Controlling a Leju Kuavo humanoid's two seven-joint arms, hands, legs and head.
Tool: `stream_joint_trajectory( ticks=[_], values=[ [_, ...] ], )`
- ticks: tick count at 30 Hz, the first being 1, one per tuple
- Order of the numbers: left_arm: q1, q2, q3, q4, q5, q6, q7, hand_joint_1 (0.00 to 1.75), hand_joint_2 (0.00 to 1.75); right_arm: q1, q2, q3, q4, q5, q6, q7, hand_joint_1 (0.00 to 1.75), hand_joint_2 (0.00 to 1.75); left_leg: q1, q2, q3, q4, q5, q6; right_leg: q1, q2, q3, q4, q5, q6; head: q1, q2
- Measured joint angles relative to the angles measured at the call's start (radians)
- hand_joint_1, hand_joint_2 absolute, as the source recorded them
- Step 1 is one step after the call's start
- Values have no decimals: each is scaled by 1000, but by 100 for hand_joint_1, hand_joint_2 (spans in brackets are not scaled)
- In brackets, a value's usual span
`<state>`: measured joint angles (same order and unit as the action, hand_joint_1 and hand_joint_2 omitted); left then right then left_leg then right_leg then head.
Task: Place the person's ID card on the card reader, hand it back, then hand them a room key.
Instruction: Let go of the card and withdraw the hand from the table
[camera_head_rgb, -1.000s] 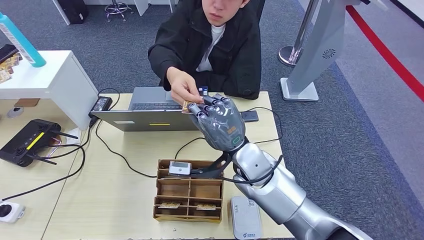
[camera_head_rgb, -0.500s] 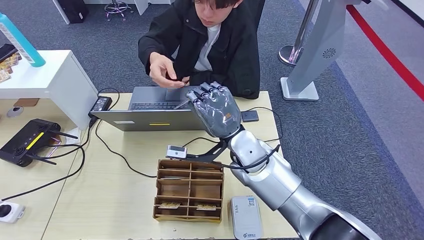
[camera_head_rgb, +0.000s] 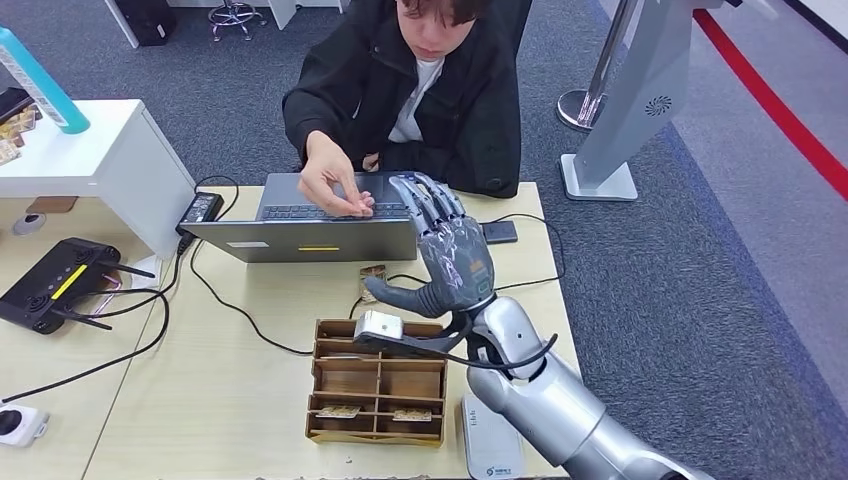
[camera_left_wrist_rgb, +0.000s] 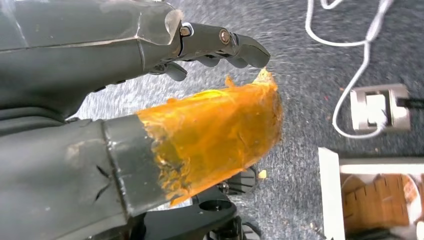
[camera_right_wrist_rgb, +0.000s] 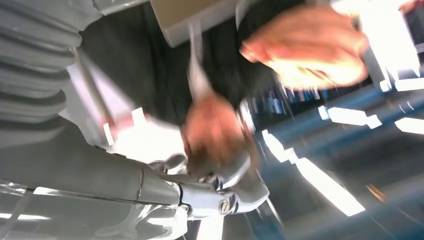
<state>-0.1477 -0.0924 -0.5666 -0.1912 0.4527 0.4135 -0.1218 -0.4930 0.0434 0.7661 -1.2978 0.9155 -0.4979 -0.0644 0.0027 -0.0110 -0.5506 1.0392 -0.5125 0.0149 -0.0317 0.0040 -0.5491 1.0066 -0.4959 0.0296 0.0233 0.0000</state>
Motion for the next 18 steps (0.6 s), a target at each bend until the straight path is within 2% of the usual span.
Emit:
stream_joint_trajectory(
  ticks=[2, 5, 10, 18],
  values=[
    [15, 1, 22, 0, 15, 5, -18, 0, 0, 55, -10, -10, -46, -104, 30, -30, 0, 0, 0, 0, -1, 0, 0, 0, 0, 0, -1, 0, 0, 0, 0, 0],
    [37, 3, 45, 0, 24, 8, -33, 0, 0, 123, -24, -21, -108, -166, 48, -53, 0, 0, 0, 0, -2, 0, 0, 0, 0, 0, -2, 0, 0, 0, 0, 0],
    [53, 4, 66, 0, 25, 9, -35, 0, 0, 180, -38, -34, -169, -156, 45, -61, 0, 0, 0, 0, -2, 0, 0, 0, 0, 0, -2, 0, 0, 0, 0, 0],
    [58, 3, 74, 0, 27, 14, -36, 0, 0, 210, -49, -51, -210, -153, 39, -63, 0, 0, 0, 0, -2, 0, 1, 0, 0, 0, -2, 0, 1, -1, 0, 0]
  ],
)
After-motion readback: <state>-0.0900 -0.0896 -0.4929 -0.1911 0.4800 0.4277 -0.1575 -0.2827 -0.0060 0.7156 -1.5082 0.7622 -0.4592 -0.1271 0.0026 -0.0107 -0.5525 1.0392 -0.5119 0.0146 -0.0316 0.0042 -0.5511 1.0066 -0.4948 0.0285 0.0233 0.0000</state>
